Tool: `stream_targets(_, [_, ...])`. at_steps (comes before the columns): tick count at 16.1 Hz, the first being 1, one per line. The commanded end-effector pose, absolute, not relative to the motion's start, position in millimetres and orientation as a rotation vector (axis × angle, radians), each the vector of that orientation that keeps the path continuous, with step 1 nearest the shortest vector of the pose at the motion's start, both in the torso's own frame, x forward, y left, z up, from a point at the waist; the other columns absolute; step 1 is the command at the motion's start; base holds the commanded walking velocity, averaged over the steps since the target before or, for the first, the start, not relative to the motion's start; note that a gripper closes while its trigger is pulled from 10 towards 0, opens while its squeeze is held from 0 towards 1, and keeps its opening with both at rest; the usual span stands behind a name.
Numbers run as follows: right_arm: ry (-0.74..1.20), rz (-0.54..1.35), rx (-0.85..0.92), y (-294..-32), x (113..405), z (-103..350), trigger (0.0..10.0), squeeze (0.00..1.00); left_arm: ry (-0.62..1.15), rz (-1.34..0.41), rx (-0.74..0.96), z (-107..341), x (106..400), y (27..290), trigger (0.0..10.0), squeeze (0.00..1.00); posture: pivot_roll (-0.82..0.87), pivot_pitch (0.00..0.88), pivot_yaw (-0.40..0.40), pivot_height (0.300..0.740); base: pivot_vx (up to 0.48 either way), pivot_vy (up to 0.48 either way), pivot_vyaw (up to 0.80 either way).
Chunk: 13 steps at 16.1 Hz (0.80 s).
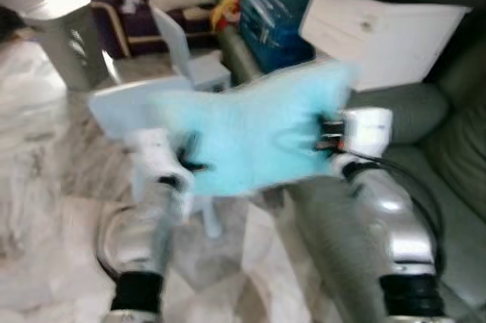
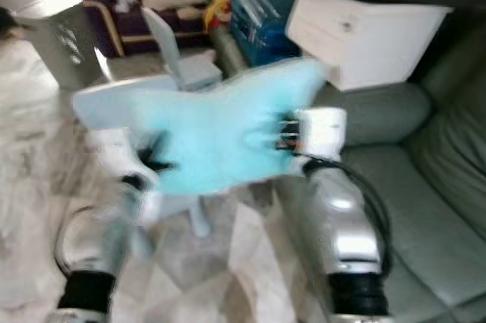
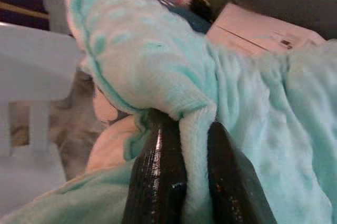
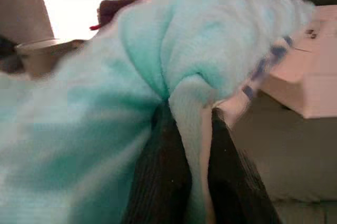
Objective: Move the pillow to the sofa
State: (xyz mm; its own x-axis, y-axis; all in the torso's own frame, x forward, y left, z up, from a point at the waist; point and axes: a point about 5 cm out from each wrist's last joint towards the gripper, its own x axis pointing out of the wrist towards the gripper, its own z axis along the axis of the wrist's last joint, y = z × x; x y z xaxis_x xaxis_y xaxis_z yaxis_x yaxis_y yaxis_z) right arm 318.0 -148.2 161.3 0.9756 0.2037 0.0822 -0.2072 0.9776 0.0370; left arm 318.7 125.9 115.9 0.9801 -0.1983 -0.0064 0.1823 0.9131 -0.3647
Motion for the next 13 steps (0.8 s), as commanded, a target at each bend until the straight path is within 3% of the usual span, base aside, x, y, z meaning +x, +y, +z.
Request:
stream_targets(1, [-0.122, 0.258, 0.056, -133.6, 318.5, 172.2, 10.0, 0.00, 0.018, -0.161, -0.347, 120.6, 320.2, 141.4, 10.0, 0.00, -0.19, 0.000, 0.033, 0.740, 0.345, 0.330, -0.80])
stream_targets(3, [-0.123, 0.258, 0.057, -133.1, 318.6, 172.3, 10.0, 0.00, 0.021, -0.164, -0.345, 120.2, 320.4, 141.6, 10.0, 0.00, -0.19, 0.000, 0.034, 0.740, 0.364, 0.307, -0.80])
stream_targets(8, [-0.130, 0.259, 0.061, -132.7, 319.4, 173.7, 10.0, 0.00, 0.047, -0.176, -0.340, 117.9, 319.7, 137.2, 10.0, 0.00, -0.19, 0.000, 0.034, 0.740, 0.224, 0.000, -0.74])
stream_targets(13, [-0.136, 0.261, 0.061, -132.5, 319.8, 174.3, 10.0, 0.00, 0.042, -0.193, -0.316, 118.9, 320.6, 136.4, 10.0, 0.00, -0.19, 0.000, 0.034, 0.740, 0.000, 0.000, -0.10])
